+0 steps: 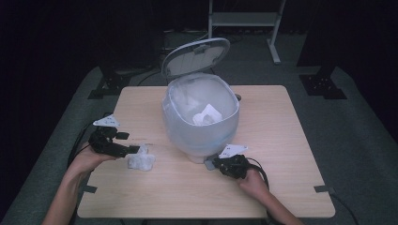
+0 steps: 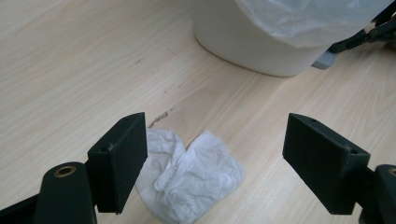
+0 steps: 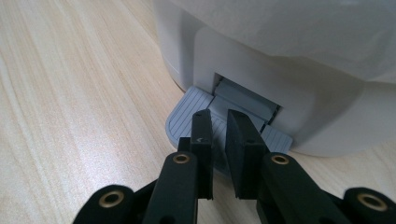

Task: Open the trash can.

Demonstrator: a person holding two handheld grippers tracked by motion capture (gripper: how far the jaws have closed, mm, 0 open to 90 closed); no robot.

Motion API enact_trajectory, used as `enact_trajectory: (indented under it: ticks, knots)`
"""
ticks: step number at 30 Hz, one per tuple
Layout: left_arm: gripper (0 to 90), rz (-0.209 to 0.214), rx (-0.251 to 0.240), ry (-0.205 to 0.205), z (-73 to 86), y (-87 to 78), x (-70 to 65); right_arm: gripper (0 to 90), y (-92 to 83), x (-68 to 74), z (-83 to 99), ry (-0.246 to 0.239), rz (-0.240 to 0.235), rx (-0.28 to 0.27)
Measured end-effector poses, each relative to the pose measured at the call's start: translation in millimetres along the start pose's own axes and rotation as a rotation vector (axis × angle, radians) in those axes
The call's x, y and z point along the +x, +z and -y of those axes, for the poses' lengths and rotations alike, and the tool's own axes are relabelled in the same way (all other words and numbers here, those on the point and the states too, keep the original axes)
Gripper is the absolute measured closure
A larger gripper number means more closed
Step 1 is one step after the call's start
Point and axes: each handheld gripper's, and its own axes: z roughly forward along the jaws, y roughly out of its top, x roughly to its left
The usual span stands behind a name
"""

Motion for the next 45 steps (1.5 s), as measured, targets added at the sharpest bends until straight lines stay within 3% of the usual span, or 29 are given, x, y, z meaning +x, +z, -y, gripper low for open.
enact_trajectory:
  ticks: [11, 22, 27, 37, 45]
  knots:
    - [20.0, 0.001, 0.021, 0.005, 15.8, 17.9, 2.3, 80.6, 0.0, 0.1, 0.2, 0.000, 0.000, -0.002]
    - [18.9, -0.002, 0.026, -0.035, 31.7, 31.2, 8.0, 80.6, 0.0, 0.1, 0.2, -0.002, 0.001, -0.002]
    - [18.9, -0.011, 0.024, -0.034, 38.6, 36.8, 9.5, 80.6, -0.1, 0.1, 0.3, -0.002, 0.002, -0.002]
    - [18.9, -0.027, 0.041, -0.018, 44.1, 48.4, 7.5, 80.6, -0.2, 0.0, 0.4, -0.003, 0.001, -0.002]
    - [19.7, -0.030, 0.048, -0.034, 48.4, 56.2, 9.1, 80.6, -0.2, -0.1, 0.6, -0.003, 0.000, -0.004]
